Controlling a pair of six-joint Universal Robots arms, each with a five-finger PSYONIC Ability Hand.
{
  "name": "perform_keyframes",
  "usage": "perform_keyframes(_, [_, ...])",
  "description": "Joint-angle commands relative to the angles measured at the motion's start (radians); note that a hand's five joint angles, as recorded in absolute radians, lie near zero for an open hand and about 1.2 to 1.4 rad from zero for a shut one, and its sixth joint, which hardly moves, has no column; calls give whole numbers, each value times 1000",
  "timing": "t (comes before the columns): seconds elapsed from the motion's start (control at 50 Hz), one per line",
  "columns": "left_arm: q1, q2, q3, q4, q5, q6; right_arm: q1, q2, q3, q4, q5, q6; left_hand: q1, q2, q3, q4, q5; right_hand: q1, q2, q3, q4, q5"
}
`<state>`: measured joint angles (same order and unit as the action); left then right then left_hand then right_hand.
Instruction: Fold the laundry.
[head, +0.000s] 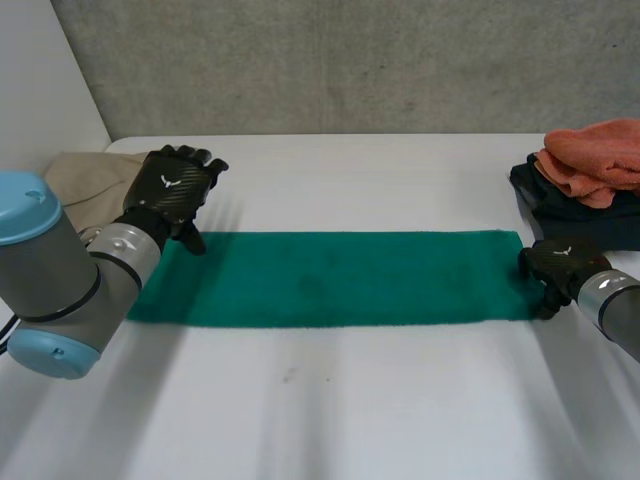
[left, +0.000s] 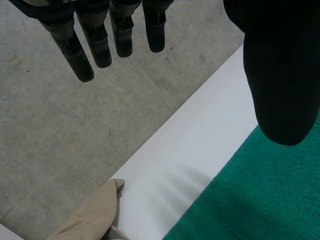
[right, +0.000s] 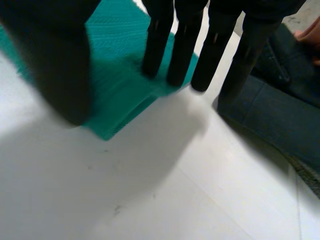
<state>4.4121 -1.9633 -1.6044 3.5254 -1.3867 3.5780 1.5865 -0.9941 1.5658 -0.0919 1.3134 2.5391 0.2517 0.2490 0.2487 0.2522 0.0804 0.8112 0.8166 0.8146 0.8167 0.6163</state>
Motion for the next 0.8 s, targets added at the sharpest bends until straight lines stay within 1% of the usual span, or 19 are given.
perform_keyframes(0.02, [-3, -2, 1, 1, -2, 1, -2, -1, 6, -15, -5, -5, 41, 44, 44, 41, 38, 585, 580, 582, 580, 605])
perform_keyframes(0.08, [-3, -2, 0, 1, -5, 1, -17, -6, 16, -20, 0, -5, 41, 44, 44, 41, 38, 585, 580, 582, 580, 605])
perform_keyframes(0.16, [-3, 11, -3, -3, -6, 1, -124, -66, 20, -5, 3, -17, 41, 44, 44, 41, 38, 585, 580, 582, 580, 605])
perform_keyframes(0.18, [-2, 14, -5, -5, -8, 1, -188, -107, 20, 0, 0, -34, 41, 44, 44, 41, 38, 585, 580, 582, 580, 605])
perform_keyframes(0.24, [1, 35, -12, -5, -8, 1, -259, -126, 19, -5, -6, -91, 38, 41, 41, 38, 35, 585, 580, 582, 580, 605])
perform_keyframes(0.26, [4, 40, -17, -5, -6, 1, -287, -117, 5, 1, 6, -147, 35, 38, 38, 35, 32, 585, 580, 582, 580, 605])
perform_keyframes(0.32, [10, 53, -35, -3, -5, 1, -309, -110, -24, -5, 15, -283, 29, 32, 32, 29, 26, 585, 580, 582, 580, 605])
perform_keyframes(0.36, [12, 66, -43, -5, -6, 1, -309, -107, -39, -8, 17, -335, 29, 32, 32, 29, 26, 585, 580, 582, 580, 605])
perform_keyframes(0.44, [13, 84, -63, -5, -6, 1, -269, -112, -67, -23, 6, -353, 26, 29, 29, 26, 23, 585, 580, 582, 580, 605])
perform_keyframes(0.46, [13, 90, -69, -5, -5, 1, -248, -113, -75, -31, 3, -346, 24, 26, 26, 23, 20, 585, 580, 582, 580, 605])
perform_keyframes(0.54, [13, 121, -83, -5, -5, 1, -67, -124, -99, -100, -17, -307, 6, 9, 9, 5, 3, 585, 580, 582, 580, 605])
perform_keyframes(0.56, [13, 129, -84, -5, -5, 1, 17, -133, -105, -133, -34, -301, 6, 9, 9, 5, 3, 585, 580, 582, 580, 605])
perform_keyframes(0.6, [13, 147, -89, -5, -5, -1, 99, -140, -110, -167, -54, -301, 3, 6, 6, 2, 0, 585, 580, 582, 580, 605])
perform_keyframes(0.62, [13, 150, -89, -5, -5, -1, 193, -143, -113, -208, -80, -301, 3, 6, 6, 2, 0, 585, 580, 582, 580, 605])
perform_keyframes(0.64, [13, 158, -91, -5, -5, -1, 222, -144, -115, -221, -89, -301, 3, 6, 6, 2, 0, 585, 580, 582, 580, 605])
perform_keyframes(0.68, [12, 162, -92, -5, -5, -1, 335, -135, -128, -267, -131, -299, 3, 6, 6, 2, 0, 585, 580, 582, 580, 605])
perform_keyframes(0.72, [12, 165, -94, -3, -5, -2, 413, -117, -141, -293, -163, -298, 0, 3, 3, 0, -3, 585, 580, 582, 580, 605])
perform_keyframes(0.74, [10, 167, -95, -3, -5, -2, 485, -76, -157, -311, -192, -299, 0, 3, 3, 0, -3, 585, 580, 582, 580, 605])
perform_keyframes(0.8, [6, 167, -95, -3, -5, -2, 614, 49, -223, -315, -230, -301, 0, 3, 3, 0, -3, 585, 580, 582, 580, 605])
